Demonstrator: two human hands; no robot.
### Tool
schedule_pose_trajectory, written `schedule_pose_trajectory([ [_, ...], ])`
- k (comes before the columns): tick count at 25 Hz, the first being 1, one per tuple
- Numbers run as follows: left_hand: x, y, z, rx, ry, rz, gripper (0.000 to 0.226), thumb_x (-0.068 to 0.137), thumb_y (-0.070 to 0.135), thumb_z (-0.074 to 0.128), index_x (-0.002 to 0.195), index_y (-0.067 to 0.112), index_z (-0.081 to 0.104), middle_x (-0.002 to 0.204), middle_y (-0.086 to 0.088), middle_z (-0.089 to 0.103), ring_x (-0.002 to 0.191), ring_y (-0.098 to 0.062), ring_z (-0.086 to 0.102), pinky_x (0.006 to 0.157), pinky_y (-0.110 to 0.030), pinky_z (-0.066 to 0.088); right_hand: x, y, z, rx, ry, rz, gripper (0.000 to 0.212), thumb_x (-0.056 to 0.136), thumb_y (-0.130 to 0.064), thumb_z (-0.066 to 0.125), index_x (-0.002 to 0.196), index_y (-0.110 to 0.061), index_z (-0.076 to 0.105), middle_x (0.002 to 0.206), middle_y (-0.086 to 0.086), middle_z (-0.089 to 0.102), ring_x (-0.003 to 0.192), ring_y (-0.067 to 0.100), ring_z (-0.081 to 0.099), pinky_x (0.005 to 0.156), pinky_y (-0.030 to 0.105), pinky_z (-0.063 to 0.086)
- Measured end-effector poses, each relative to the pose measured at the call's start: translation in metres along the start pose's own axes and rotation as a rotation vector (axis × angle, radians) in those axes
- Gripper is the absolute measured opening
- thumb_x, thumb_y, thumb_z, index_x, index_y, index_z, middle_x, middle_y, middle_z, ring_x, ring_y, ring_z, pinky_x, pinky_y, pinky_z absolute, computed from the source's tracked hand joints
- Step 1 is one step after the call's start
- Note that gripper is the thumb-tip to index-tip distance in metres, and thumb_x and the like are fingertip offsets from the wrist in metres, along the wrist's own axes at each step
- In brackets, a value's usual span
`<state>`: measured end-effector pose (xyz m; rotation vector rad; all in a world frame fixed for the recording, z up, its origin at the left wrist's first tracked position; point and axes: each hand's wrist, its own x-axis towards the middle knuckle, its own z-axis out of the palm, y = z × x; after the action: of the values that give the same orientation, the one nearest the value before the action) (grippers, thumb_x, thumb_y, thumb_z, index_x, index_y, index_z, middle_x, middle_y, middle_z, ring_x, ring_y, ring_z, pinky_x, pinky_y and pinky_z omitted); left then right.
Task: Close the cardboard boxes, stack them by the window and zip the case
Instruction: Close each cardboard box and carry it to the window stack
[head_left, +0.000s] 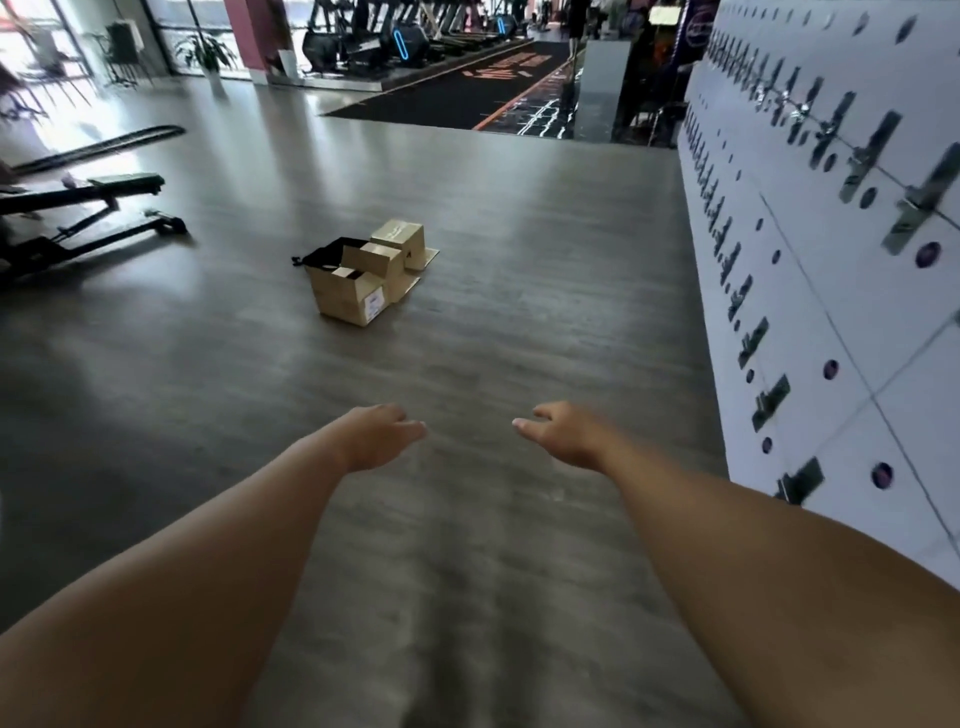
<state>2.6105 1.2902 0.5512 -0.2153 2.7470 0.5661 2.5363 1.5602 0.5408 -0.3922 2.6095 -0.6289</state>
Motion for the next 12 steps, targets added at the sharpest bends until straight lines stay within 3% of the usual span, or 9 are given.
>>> schedule_pose_trajectory([
  [2,0.05,-0.01,-0.019,0.024,0.01,-0.012,0.045,0.1,0.05,0.043,0.116,0.014,0.062,0.127,-0.013,0.059,0.121,-0.032,0.053,0.1,-0.036,0.041,0.056,-0.005,-0.014,-0.005,-0.02,-0.009,0.08,0.094,-0.066,0.05,0.153,-0.013,0.041,0.158,0.007,0.04,0.144,0.025,0.04,0.115,0.034,0.032],
  [8,0.216,-0.036,-0.084,-0.103,-0.014,-0.077,0.055,0.101,0.048,0.044,0.134,0.007,0.055,0.138,-0.015,0.055,0.128,-0.033,0.05,0.104,-0.039,0.039,0.226,-0.04,-0.068,-0.007,-0.027,0.007,0.081,0.092,-0.068,0.051,0.152,-0.014,0.042,0.158,0.006,0.04,0.144,0.026,0.04,0.115,0.035,0.032],
  [12,0.314,-0.045,-0.131,-0.052,-0.029,-0.027,0.051,0.098,0.053,0.043,0.127,0.015,0.059,0.133,-0.01,0.057,0.122,-0.03,0.052,0.104,-0.04,0.041,0.321,-0.057,-0.105,0.03,-0.002,0.014,0.081,0.092,-0.068,0.052,0.153,-0.015,0.041,0.159,0.006,0.04,0.144,0.026,0.04,0.115,0.036,0.032],
])
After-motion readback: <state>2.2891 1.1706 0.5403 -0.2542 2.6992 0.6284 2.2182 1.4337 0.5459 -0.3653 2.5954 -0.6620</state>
